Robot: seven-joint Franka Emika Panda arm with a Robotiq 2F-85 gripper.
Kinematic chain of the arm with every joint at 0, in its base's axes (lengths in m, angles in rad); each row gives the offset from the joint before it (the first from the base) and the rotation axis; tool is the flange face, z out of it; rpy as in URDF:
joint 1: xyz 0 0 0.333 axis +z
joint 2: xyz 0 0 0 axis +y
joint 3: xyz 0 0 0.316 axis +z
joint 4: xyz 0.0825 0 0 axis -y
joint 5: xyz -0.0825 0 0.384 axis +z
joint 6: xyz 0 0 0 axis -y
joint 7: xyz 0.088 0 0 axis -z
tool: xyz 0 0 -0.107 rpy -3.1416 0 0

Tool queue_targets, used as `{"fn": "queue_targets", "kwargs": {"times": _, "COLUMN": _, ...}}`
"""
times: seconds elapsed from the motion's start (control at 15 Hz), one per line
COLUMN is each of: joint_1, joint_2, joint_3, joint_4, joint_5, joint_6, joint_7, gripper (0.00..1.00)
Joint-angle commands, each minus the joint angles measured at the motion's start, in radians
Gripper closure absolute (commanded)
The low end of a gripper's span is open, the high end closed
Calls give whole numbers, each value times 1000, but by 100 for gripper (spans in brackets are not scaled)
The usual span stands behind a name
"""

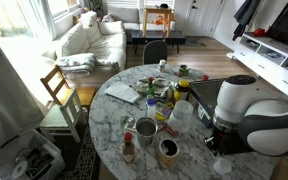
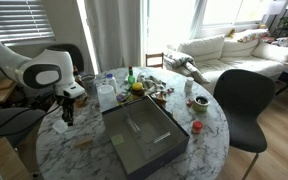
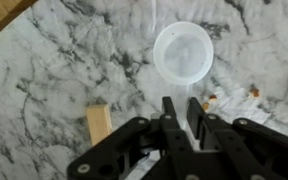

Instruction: Put the small objects inside the measuring cup then put them in the can

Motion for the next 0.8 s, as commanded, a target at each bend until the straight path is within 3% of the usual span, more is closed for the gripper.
{"fn": "queue_targets", "kwargs": {"times": 0.0, "joint_1": 15, "joint_2": 38, "joint_3": -12, "joint_4": 15, "joint_5": -50, "joint_6": -6, "joint_7": 80, "gripper": 95}}
{"fn": "queue_targets", "kwargs": {"times": 0.33, "joint_1": 25, "joint_2": 63, "joint_3": -20, "joint_4": 20, "joint_5": -72, "joint_6": -8, "joint_7": 134, "gripper": 95}}
{"fn": "queue_targets", "kwargs": {"times": 0.4, "joint_1": 26, "joint_2": 59, "joint_3": -21, "joint_4": 19, "joint_5": -61, "joint_6": -2, "joint_7": 135, "gripper": 55}}
{"fn": "queue_targets", "kwargs": {"times": 0.53, "joint_1": 27, "joint_2": 31, "joint_3": -24, "joint_4": 11, "joint_5": -69, "joint_6": -16, "joint_7": 127, "gripper": 48}}
{"fn": "queue_targets", "kwargs": {"times": 0.73, "joint_1": 22, "joint_2": -45, "joint_3": -27, "joint_4": -9, "joint_5": -83, "joint_6": -27, "joint_7": 119, "gripper": 26}}
